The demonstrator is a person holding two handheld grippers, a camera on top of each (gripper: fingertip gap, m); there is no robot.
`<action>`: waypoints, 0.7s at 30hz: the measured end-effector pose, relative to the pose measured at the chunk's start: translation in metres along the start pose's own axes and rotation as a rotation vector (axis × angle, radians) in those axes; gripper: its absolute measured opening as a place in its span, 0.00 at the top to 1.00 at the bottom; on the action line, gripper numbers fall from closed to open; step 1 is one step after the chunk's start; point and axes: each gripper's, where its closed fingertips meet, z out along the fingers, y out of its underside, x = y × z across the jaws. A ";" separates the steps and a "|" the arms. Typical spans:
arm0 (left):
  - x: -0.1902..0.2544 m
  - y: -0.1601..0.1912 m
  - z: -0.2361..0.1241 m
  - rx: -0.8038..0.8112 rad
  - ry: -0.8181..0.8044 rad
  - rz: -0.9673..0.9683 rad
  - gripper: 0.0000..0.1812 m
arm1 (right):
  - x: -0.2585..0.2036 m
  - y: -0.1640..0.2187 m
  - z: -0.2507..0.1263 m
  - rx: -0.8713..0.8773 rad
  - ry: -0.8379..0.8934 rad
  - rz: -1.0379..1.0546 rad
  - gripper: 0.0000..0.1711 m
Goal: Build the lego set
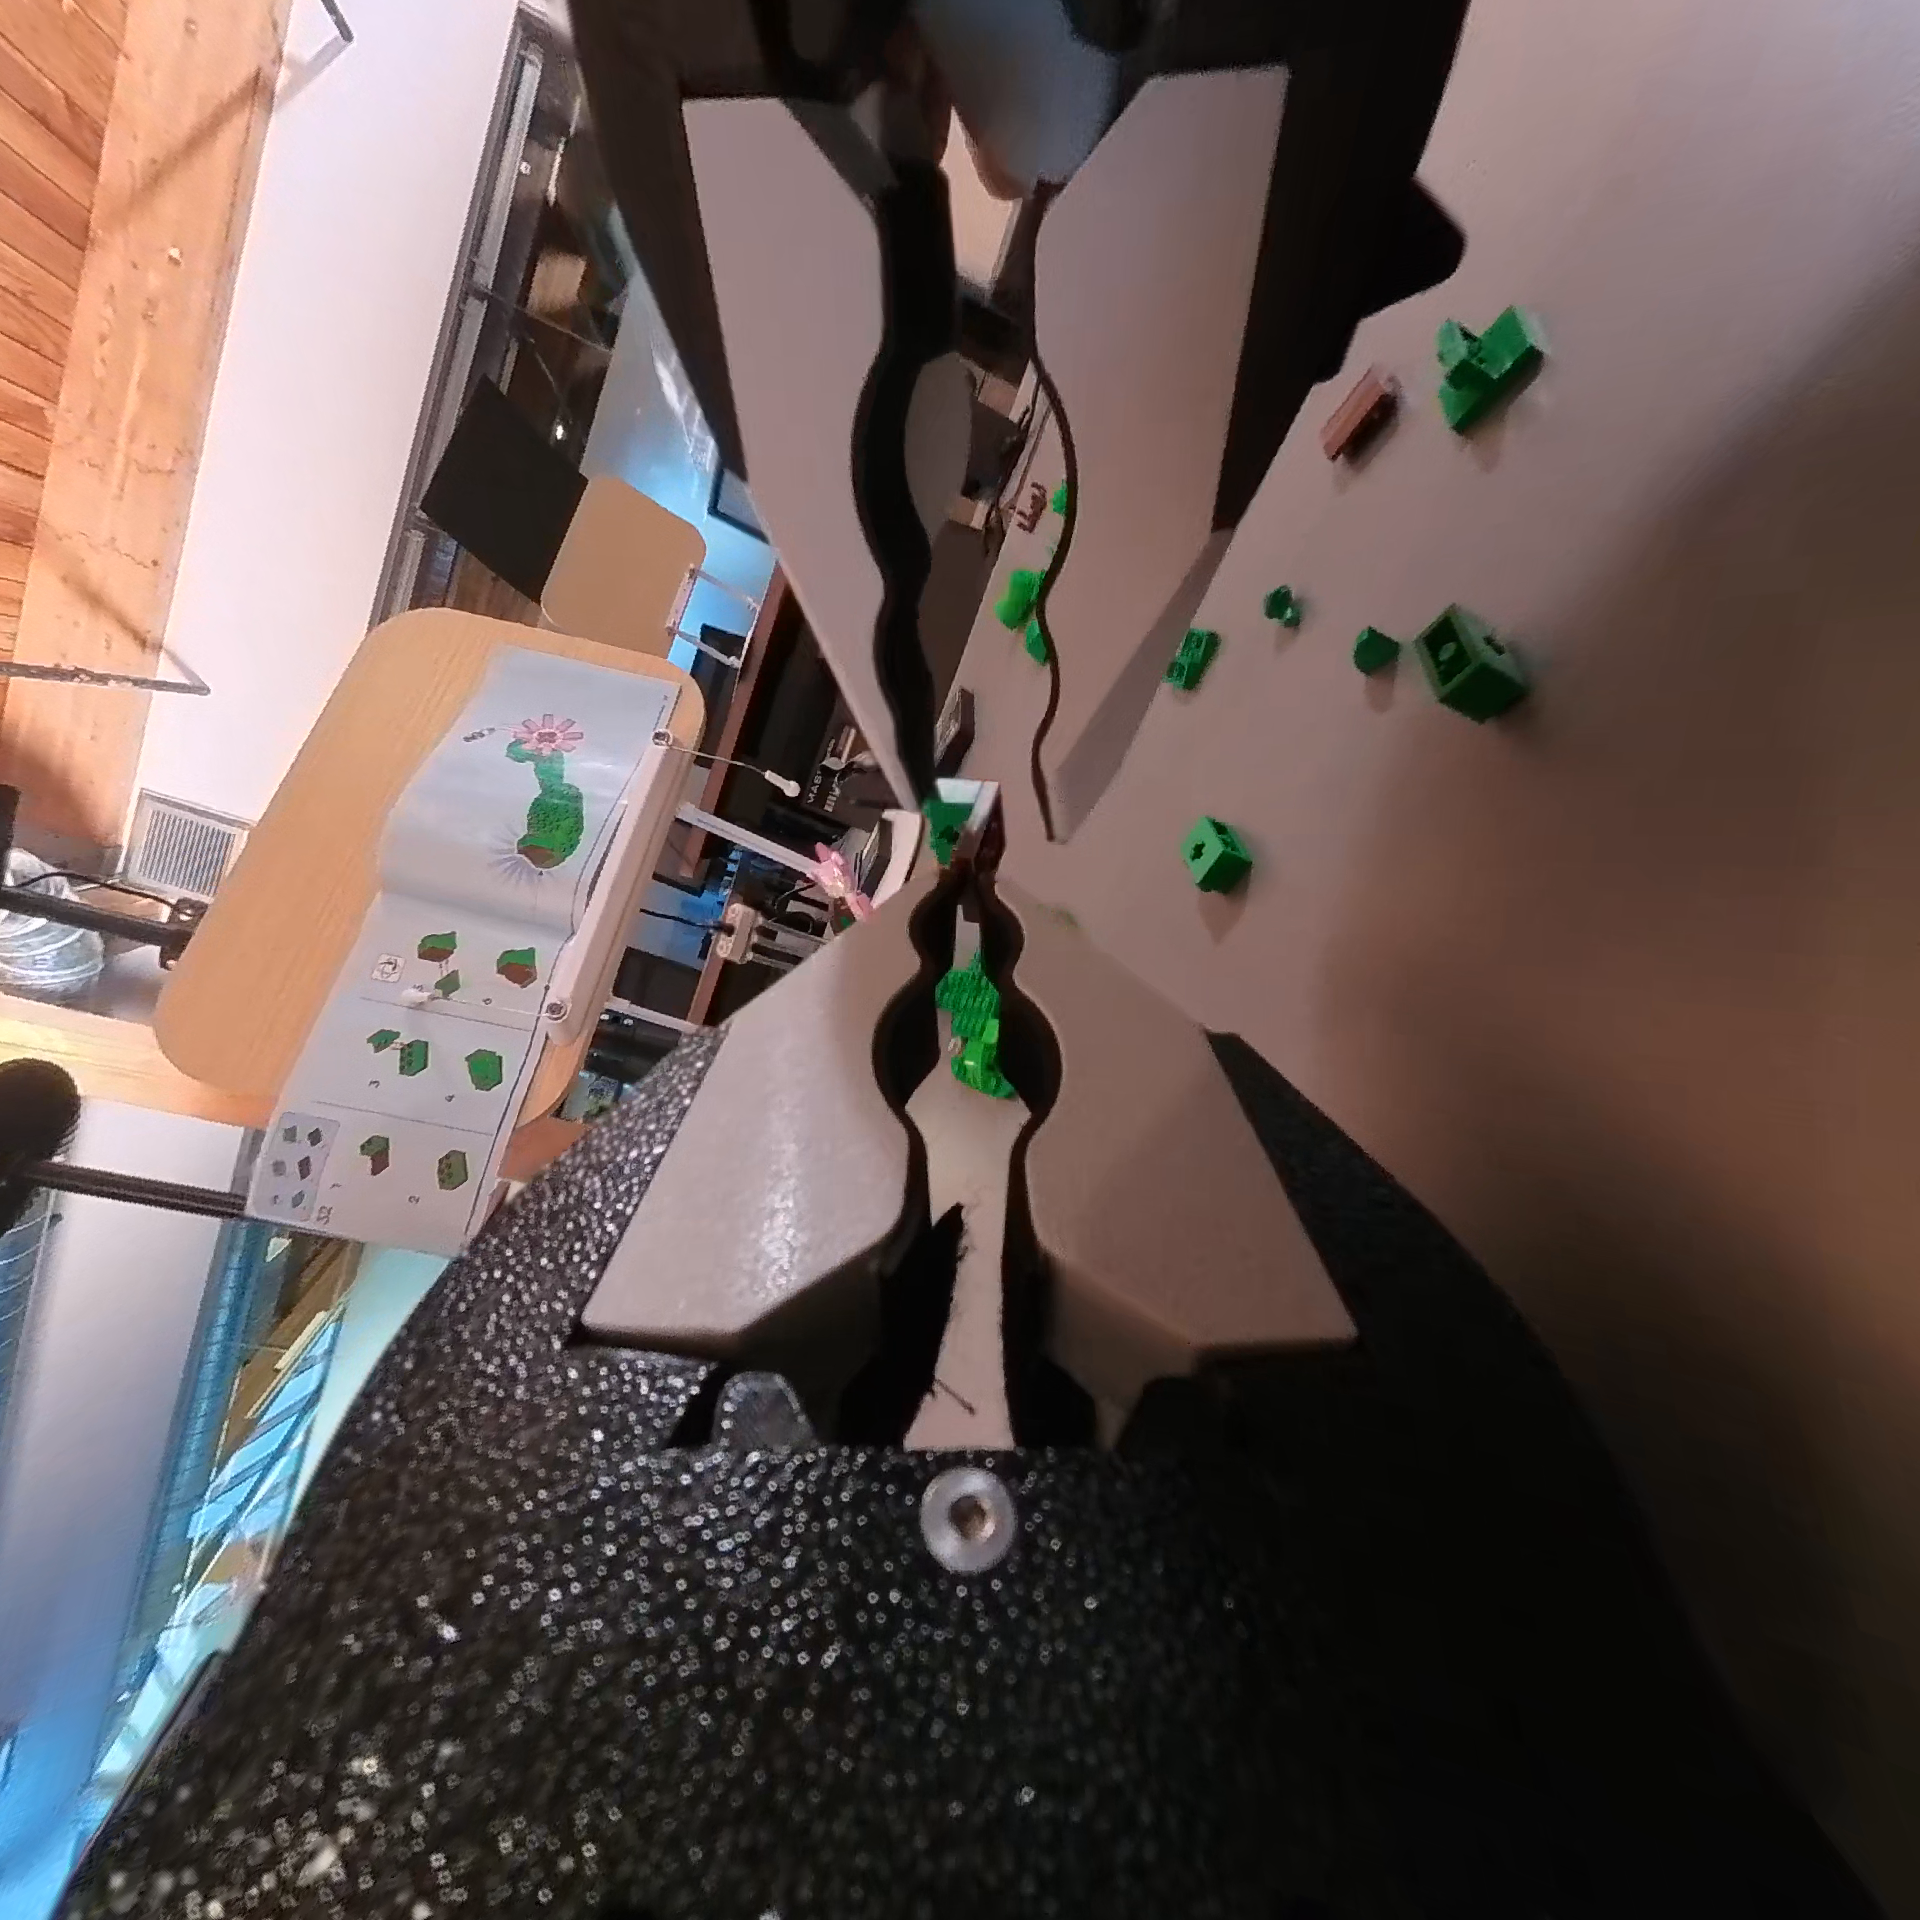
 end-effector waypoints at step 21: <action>-0.050 -0.033 -0.001 0.361 0.202 -1.262 0.74 | 0.058 -0.008 -0.040 0.234 0.394 0.412 0.92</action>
